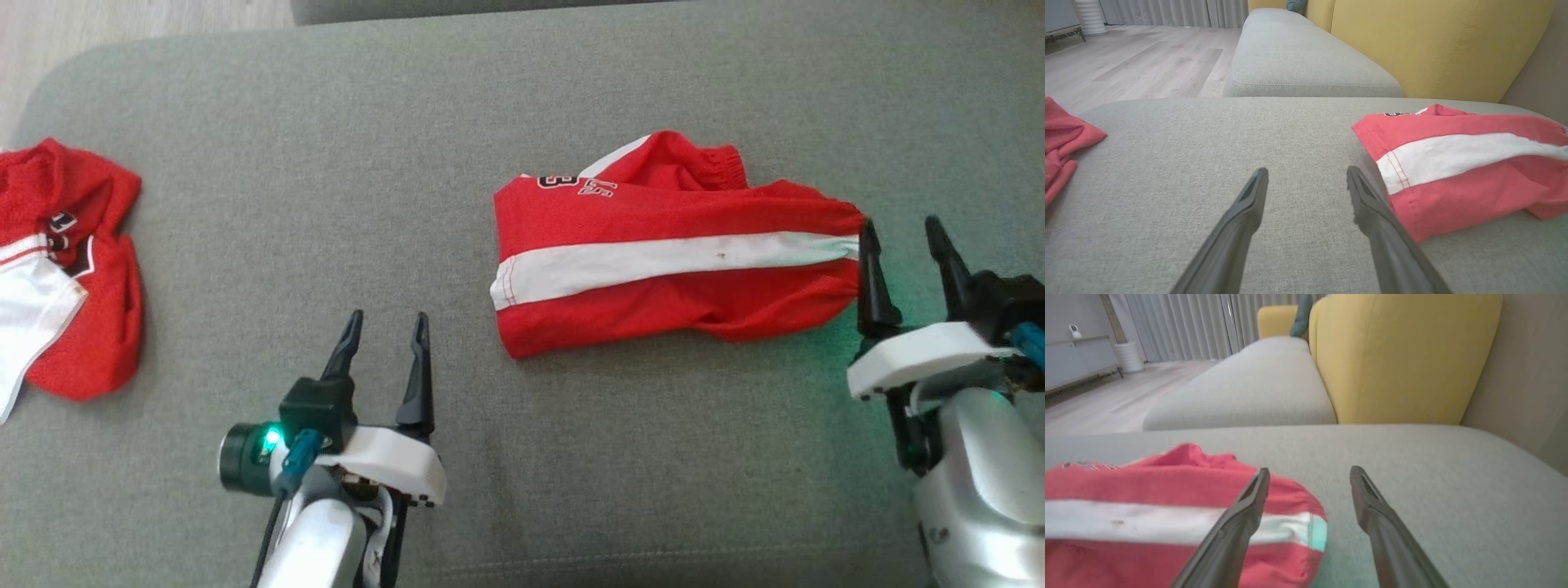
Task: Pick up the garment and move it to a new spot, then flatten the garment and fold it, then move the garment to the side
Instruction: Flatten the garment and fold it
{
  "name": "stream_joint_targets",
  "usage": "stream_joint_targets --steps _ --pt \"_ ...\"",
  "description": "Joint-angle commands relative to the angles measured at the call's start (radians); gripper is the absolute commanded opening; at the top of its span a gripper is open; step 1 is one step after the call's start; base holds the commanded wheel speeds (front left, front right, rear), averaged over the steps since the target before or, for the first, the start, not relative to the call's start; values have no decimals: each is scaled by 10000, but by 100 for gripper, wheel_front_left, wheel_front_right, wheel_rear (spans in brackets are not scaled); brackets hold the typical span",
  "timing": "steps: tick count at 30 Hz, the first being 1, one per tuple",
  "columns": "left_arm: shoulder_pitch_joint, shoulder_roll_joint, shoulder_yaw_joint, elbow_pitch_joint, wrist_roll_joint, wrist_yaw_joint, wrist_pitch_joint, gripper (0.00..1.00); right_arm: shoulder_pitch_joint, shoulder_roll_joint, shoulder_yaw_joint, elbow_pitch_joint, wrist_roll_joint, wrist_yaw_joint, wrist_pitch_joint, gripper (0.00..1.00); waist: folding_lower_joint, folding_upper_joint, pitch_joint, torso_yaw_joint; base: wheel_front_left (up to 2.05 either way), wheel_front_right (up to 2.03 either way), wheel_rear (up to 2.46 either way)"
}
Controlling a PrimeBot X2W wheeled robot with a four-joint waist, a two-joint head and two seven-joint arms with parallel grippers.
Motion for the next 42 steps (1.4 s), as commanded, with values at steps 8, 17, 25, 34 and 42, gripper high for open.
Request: stream_joint_targets --steps 8,17,25,34,42 --pt "141 26 948 -171 458 322 -122 100 1167 982 78 -2461 -559 73 -109 100 0 0 -520 -28 0 0 0" --pt "657 26 1310 -48 758 398 -122 100 1923 1211 143 -2379 -670 73 -109 100 0 0 -1092 59 0 0 0" --pt "1085 26 1426 31 872 296 -122 100 2246 1249 395 -2152 -653 73 -109 100 0 0 -1441 216 0 0 0" --pt "1014 26 1180 -367 22 -93 -122 100 2136 1253 621 -2179 -490 73 -109 100 0 0 -1193 197 0 0 0" --pt "-260 26 290 -465 -2345 -1309 -122 100 1580 1253 931 -2414 -402 73 -109 100 0 0 -130 -308 0 0 0"
